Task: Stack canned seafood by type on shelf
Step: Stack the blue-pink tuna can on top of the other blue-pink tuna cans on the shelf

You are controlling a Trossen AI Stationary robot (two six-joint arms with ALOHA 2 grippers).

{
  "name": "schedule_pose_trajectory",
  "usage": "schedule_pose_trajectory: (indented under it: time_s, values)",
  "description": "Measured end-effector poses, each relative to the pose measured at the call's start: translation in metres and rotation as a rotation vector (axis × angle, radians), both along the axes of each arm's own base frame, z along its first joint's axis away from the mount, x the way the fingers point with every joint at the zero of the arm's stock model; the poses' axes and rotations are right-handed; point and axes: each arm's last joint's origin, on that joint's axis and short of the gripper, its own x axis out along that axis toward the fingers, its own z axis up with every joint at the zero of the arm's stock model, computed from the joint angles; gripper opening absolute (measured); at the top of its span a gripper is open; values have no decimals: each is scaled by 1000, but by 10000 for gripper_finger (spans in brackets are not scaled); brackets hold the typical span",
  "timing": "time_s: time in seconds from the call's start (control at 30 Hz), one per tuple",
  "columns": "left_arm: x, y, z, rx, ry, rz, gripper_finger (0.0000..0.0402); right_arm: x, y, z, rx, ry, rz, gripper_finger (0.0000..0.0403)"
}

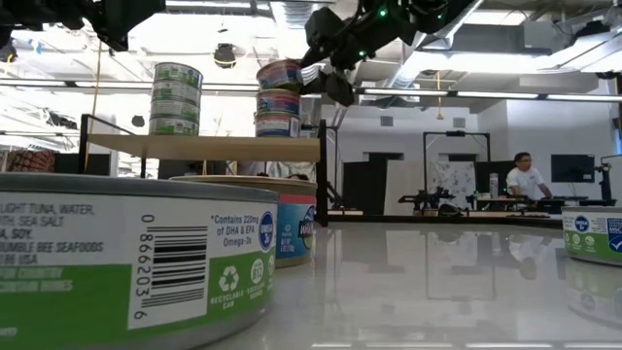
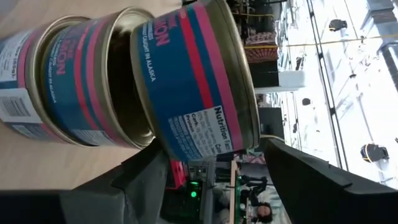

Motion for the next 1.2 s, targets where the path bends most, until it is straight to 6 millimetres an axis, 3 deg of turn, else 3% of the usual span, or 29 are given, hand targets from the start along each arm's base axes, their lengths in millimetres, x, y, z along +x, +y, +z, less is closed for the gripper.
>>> schedule_pose_trajectory:
  time_s: [1.2]
  values:
    - [0, -1, 0, 7, -4, -19, 240, -2, -3, -4, -15, 62, -24, 302]
